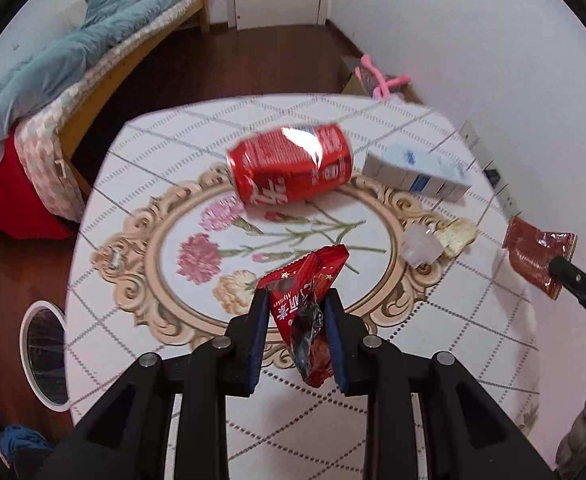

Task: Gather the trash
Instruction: 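Carry both wrappers to the bin and open both tools to drop them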

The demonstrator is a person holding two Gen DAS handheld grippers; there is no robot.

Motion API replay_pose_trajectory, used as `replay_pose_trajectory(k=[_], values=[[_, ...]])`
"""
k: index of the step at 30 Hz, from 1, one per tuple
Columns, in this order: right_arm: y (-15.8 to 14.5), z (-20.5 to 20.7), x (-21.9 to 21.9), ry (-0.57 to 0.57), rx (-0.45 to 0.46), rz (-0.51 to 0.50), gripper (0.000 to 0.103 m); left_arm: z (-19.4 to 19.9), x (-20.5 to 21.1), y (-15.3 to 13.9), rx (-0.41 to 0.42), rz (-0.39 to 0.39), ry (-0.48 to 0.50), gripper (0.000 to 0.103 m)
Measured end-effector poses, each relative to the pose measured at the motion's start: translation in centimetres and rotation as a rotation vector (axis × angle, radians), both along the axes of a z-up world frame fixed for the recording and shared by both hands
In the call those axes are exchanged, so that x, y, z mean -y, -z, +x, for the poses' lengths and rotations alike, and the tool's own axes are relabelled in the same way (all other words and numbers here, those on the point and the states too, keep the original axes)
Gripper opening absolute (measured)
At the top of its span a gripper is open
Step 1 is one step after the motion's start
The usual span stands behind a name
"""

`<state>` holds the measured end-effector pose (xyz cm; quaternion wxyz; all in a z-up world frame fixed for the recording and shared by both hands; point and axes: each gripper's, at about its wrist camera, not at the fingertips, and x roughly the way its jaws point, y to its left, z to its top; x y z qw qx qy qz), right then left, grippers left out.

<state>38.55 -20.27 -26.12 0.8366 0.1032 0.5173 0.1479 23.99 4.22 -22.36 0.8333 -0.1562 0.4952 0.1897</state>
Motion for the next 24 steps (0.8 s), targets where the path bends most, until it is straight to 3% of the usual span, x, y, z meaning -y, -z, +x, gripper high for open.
replay_pose_trajectory(k=[6, 14, 19, 24], values=[[-5.3, -4.5, -2.0, -0.117, 0.077, 0.024, 0.004, -3.7, -1.7, -6.0, 0.106, 0.037, -0.013, 0.024], [-11.2, -11.9, -10.9, -0.345, 0.141, 0.121, 0.004, -12.2, -8.0, -12.1, 0.188, 0.104, -0.108, 0.024], [-12.8, -17.5, -19.8, -0.519, 0.143, 0.162, 0.004, -19.3, -14.3, -12.3, 0.164, 0.143, -0.232, 0.024], [-10.7, -22.6, -29.0, -0.668, 0.104, 0.147, 0.004, -26.1, -20.6, -9.0, 0.096, 0.132, -0.372, 0.024]])
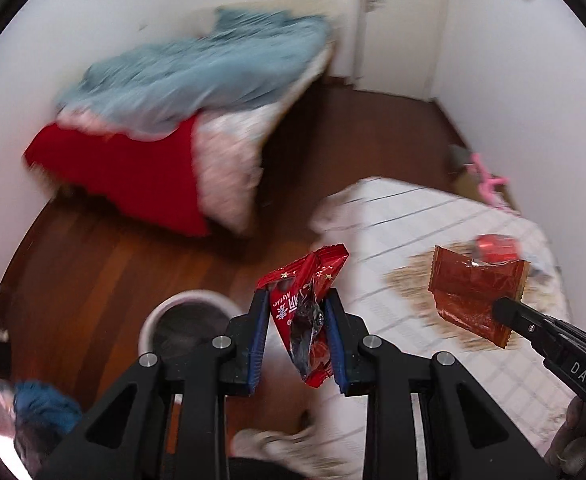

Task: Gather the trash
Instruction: 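Carry both wrappers to the bin and open both tools to drop them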

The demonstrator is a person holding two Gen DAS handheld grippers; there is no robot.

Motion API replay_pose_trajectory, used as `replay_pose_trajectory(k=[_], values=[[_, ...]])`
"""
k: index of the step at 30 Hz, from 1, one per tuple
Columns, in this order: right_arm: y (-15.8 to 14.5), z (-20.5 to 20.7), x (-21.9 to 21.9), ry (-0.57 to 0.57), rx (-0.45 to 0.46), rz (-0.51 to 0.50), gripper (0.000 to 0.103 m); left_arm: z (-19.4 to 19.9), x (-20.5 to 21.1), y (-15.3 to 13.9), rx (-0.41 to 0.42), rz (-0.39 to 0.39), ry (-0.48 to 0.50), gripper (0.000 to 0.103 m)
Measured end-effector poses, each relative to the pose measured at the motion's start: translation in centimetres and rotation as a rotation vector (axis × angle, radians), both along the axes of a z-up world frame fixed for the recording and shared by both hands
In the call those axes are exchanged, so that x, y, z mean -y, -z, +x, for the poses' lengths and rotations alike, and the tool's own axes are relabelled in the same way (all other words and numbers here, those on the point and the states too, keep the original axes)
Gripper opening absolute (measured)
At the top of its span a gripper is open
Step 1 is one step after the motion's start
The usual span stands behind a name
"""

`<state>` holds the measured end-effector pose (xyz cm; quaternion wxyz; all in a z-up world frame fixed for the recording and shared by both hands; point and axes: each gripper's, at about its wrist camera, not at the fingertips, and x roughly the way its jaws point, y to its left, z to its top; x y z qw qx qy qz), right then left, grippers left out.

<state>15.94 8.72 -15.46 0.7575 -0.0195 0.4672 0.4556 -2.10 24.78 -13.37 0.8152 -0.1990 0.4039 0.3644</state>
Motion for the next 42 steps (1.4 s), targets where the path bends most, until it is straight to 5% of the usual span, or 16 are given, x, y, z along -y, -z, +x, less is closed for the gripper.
replay_pose_trajectory(k=[9, 19, 23, 26, 28, 31, 32, 36, 42], values=[[12.5, -8.7, -17.2, -0.250, -0.150, -0.195, 0.004, -9.0, -12.2, 12.8, -0.109, -0.290, -0.199, 0.024], [26.5, -12.8, -28.5, -0.338, -0.253, -0.439, 0.004, -11.1, -20.9, 23.9, -0.201, -0.465, -0.272, 0.028], [30.0, -12.7, -31.1, -0.345, -0.287, -0.508, 0.007, -11.6, -22.9, 25.7, -0.226, -0.475, -0.308, 0.068], [32.2, -12.9, -31.9, -0.369, -0.307, -0.585, 0.024, -12.8, -23.4, 25.9, -0.236, -0.479, -0.333, 0.089], [32.5, -13.2, -31.7, -0.369, -0.298, -0.599, 0.048, -13.6, -23.4, 25.8, -0.237, -0.478, -0.343, 0.089], [31.9, -13.1, -31.2, -0.366, -0.265, -0.601, 0.066, -14.5, -23.2, 25.2, -0.235, -0.467, -0.353, 0.091], [31.6, -13.0, -31.1, -0.366, -0.248, -0.605, 0.070, -14.6, -23.0, 24.8, -0.232, -0.458, -0.358, 0.099], [30.0, -13.2, -30.4, -0.375, -0.152, -0.635, 0.103, -15.2, -21.9, 23.8, -0.226, -0.426, -0.367, 0.101], [27.9, -13.6, -29.9, -0.384, -0.058, -0.656, 0.103, -15.5, -19.5, 22.2, -0.229, -0.375, -0.365, 0.101]])
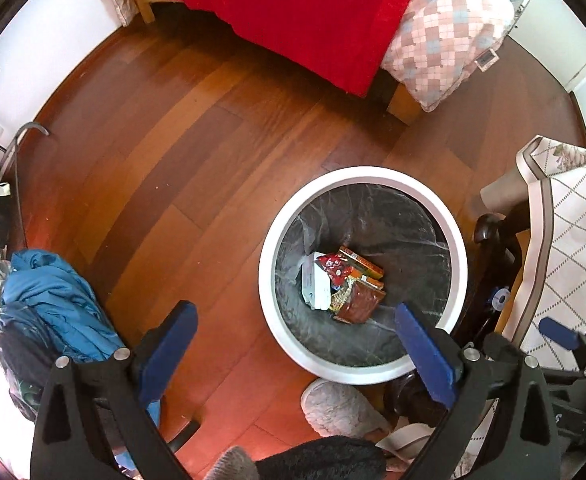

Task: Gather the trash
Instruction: 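Carry both wrappers to the bin and open both tools to drop them, then move both tools back from the bin to the table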

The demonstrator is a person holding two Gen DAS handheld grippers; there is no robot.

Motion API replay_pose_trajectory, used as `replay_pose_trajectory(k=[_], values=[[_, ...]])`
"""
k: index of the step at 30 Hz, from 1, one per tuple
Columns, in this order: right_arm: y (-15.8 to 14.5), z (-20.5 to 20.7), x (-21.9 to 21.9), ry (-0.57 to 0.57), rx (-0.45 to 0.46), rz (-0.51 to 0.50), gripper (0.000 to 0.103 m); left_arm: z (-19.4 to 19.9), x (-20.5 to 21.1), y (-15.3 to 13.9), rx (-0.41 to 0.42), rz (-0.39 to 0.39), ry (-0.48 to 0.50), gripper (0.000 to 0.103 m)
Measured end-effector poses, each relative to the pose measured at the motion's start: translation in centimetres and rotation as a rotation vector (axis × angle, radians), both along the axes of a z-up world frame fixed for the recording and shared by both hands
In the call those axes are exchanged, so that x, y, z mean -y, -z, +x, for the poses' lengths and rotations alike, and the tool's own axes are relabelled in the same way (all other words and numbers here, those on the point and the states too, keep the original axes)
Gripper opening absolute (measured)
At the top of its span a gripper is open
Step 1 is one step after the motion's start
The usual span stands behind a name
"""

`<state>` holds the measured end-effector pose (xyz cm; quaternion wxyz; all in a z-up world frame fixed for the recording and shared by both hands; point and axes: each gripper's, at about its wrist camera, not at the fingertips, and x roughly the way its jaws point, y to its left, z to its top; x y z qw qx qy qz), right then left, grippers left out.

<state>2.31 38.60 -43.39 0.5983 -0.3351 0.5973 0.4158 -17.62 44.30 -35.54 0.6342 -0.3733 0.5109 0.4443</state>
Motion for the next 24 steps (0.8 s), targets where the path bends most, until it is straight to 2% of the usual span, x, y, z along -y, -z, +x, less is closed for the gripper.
replay_pose_trajectory(k=[11, 16, 24], values=[[-3.9, -0.8, 1.7, -0.001, 0.021, 0.074, 0.103, -0.9, 3.0, -4.7, 0.021, 0.086, -0.004, 0.101], [-7.1, -1.2, 3.1, 0.003, 0.018, 0.133, 0.103, -1.1, 4.5, -7.3, 0.037, 0.133, 0.000, 0.101], [-13.8, -2.3, 6.1, -0.009, 0.030, 0.250, 0.103, -2.0, 7.7, -12.8, 0.094, 0.217, 0.001, 0.101]])
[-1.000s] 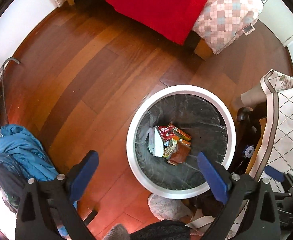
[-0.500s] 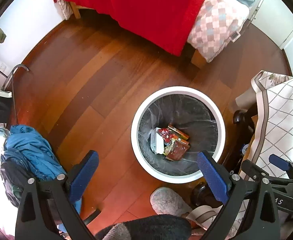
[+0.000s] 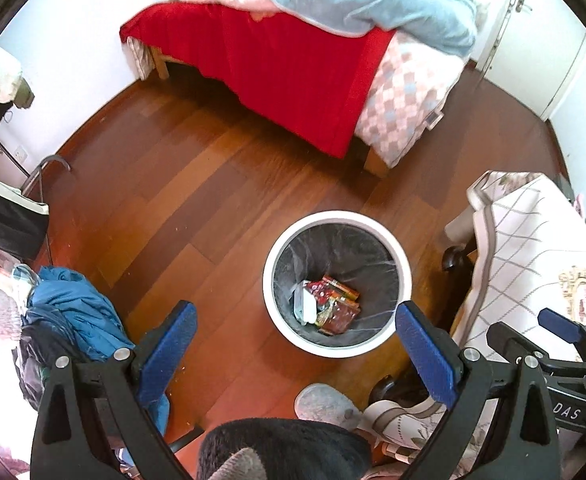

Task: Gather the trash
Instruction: 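Move both tools back from the bin to the table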

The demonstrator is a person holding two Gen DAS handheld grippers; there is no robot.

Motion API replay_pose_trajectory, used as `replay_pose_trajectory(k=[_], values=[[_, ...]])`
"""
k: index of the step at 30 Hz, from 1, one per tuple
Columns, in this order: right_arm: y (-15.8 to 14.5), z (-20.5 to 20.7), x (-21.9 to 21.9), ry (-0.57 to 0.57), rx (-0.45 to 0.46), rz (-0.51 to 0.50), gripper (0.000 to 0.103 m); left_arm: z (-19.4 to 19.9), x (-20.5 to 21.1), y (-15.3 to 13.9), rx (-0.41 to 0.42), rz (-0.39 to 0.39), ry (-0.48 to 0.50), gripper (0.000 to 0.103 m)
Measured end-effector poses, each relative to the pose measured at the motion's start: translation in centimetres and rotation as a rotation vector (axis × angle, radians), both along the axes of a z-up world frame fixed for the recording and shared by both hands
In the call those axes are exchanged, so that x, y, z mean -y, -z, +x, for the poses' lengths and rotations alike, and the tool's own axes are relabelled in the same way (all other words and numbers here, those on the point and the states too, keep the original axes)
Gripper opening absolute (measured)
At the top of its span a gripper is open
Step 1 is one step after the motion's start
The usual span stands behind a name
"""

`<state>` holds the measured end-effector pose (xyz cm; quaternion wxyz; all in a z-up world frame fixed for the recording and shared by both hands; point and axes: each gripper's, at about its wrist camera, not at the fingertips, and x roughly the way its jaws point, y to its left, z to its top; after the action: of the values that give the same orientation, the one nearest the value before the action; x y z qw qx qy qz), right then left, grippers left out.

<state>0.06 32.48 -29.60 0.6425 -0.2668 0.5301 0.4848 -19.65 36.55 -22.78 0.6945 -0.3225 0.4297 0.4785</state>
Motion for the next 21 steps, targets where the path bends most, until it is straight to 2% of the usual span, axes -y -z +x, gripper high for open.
replay_pose_trajectory(k=[4, 7, 12, 17, 21], values=[[-3.1, -0.1, 2.2, 0.005, -0.020, 0.070, 0.103, -0.4, 1.8, -2.9, 0.024, 0.052, 0.003, 0.101], [-5.2, 0.2, 4.0, 0.026, -0.051, 0.128, 0.103, -0.3, 3.4, -5.0, 0.005, 0.093, -0.010, 0.101], [-8.4, 2.6, 8.3, 0.100, -0.188, 0.239, 0.103, 2.4, 6.5, -7.2, -0.032, 0.180, 0.029, 0.101], [-9.9, 7.7, 14.2, 0.209, -0.201, 0.272, 0.103, 9.1, 9.2, -5.7, -0.049, 0.171, 0.128, 0.101], [-9.2, 14.8, 20.7, 0.361, -0.142, 0.217, 0.103, 17.1, 11.9, -2.6, -0.066, 0.136, 0.241, 0.101]])
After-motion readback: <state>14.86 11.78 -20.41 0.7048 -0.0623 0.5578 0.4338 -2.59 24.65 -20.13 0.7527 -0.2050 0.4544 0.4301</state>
